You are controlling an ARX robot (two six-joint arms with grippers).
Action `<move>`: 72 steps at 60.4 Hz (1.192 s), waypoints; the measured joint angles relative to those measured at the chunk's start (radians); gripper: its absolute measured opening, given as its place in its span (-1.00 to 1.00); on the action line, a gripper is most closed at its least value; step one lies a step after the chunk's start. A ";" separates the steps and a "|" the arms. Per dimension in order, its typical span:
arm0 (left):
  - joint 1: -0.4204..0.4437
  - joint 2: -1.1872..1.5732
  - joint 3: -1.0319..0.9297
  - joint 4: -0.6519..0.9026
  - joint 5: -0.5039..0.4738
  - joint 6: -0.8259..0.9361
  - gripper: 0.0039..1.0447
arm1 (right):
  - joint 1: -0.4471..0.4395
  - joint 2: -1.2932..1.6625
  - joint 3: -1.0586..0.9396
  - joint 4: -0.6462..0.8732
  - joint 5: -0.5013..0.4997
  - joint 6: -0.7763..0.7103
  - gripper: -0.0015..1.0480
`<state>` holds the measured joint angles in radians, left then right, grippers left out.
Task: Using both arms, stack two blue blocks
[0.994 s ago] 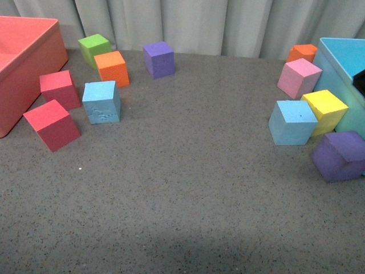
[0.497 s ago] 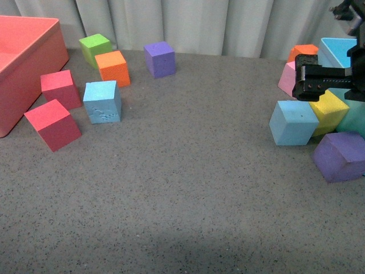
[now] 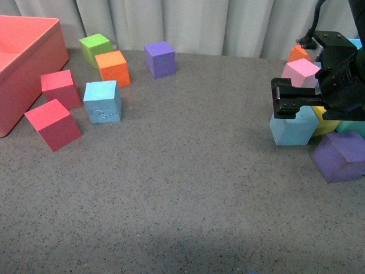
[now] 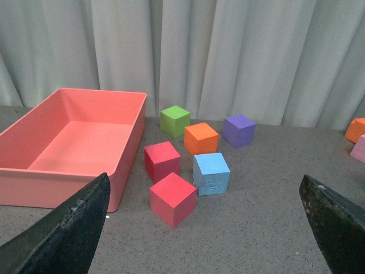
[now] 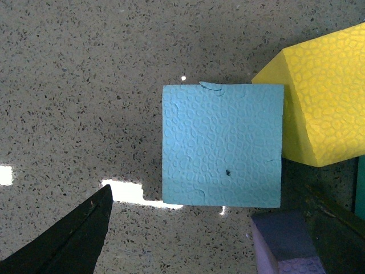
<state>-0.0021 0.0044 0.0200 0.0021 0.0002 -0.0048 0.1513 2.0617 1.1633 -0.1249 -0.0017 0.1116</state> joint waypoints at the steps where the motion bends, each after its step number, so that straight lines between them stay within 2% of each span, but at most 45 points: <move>1: 0.000 0.000 0.000 0.000 0.000 0.000 0.88 | 0.000 0.005 0.006 -0.003 0.000 0.001 0.81; 17: 0.000 0.000 0.000 0.000 0.000 0.000 0.88 | 0.000 0.058 0.054 -0.032 0.024 0.006 0.81; 52: 0.000 0.000 0.000 0.000 0.000 0.000 0.88 | 0.002 0.166 0.170 -0.083 0.008 0.035 0.81; 59: 0.000 0.000 0.000 0.000 0.000 0.000 0.88 | 0.004 0.180 0.190 -0.100 0.031 0.035 0.54; 67: 0.000 0.000 0.000 0.000 0.000 0.000 0.88 | 0.006 0.190 0.213 -0.129 0.042 0.033 0.06; 72: 0.000 0.000 0.000 0.000 0.000 0.000 0.88 | 0.006 0.195 0.223 -0.138 0.042 0.035 -0.04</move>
<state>-0.0021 0.0044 0.0200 0.0017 0.0002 -0.0048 0.1574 2.2562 1.3861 -0.2630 0.0399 0.1463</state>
